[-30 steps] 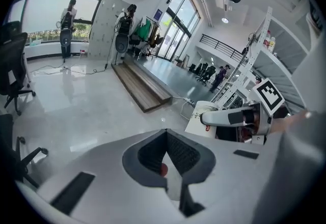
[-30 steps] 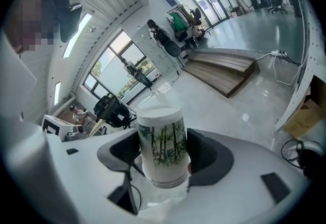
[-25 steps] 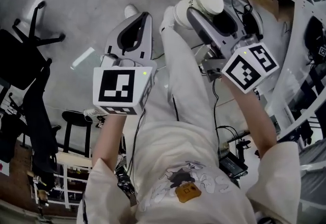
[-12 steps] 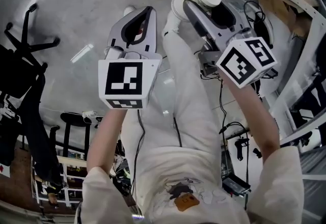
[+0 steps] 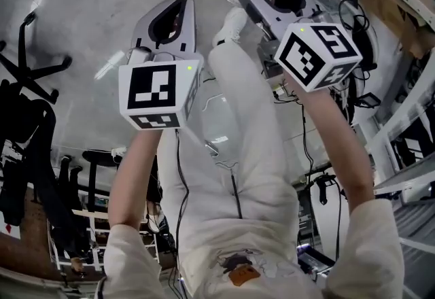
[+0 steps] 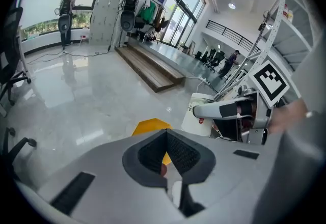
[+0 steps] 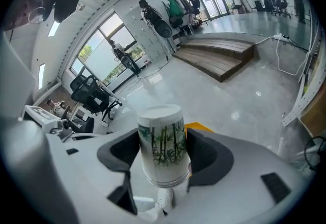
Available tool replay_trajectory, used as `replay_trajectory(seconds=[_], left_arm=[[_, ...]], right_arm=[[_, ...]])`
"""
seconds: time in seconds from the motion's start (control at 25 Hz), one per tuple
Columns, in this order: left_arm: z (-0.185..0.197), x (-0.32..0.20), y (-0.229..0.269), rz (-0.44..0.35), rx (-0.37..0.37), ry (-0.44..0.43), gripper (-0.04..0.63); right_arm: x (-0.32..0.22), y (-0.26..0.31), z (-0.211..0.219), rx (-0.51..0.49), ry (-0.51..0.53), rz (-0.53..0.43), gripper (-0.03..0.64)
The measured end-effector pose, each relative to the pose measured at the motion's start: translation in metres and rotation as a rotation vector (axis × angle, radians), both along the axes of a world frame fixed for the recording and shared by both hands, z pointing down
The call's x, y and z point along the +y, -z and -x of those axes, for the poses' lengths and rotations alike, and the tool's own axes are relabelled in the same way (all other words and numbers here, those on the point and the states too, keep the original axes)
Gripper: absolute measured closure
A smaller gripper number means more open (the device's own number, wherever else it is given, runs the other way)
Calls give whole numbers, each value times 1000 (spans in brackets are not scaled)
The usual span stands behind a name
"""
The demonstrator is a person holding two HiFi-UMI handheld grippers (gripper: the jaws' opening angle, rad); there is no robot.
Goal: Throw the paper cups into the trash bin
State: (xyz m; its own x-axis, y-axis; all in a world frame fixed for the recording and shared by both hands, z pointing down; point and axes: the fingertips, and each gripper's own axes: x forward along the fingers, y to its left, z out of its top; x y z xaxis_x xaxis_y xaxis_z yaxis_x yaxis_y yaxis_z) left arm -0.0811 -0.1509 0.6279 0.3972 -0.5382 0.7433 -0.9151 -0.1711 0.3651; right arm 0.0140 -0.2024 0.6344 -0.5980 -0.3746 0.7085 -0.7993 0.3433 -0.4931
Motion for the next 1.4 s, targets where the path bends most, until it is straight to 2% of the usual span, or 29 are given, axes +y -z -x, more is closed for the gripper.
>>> replay_trajectory(seconds=[0.24,0.56,0.68,0.76,0.88,1.12,1.4], left_arm=[[3,-12,-54,17,-15,25,589],[2,-35,-124,20,-44,62,589],[5,-33,-152,47,-56,98,589],[6,-32,-169,86,-36,128,589],[4,-33,-189,115,-55,105,589],[1,-25,-205,150,-72,39,589],[-8,-15,-187,141,-76,18,589]], right_arm=[[-1,-63,8,34,63,-8,321],[-9,-131,9,81,95,-21,321],[-9,-157,15,101,120,-5,322],[-11,-176,19,121,140,8,322],[-16,-204,23,161,167,24,322],[-21,-237,31,259,154,78,316],[-10,-226,25,278,202,87,296]])
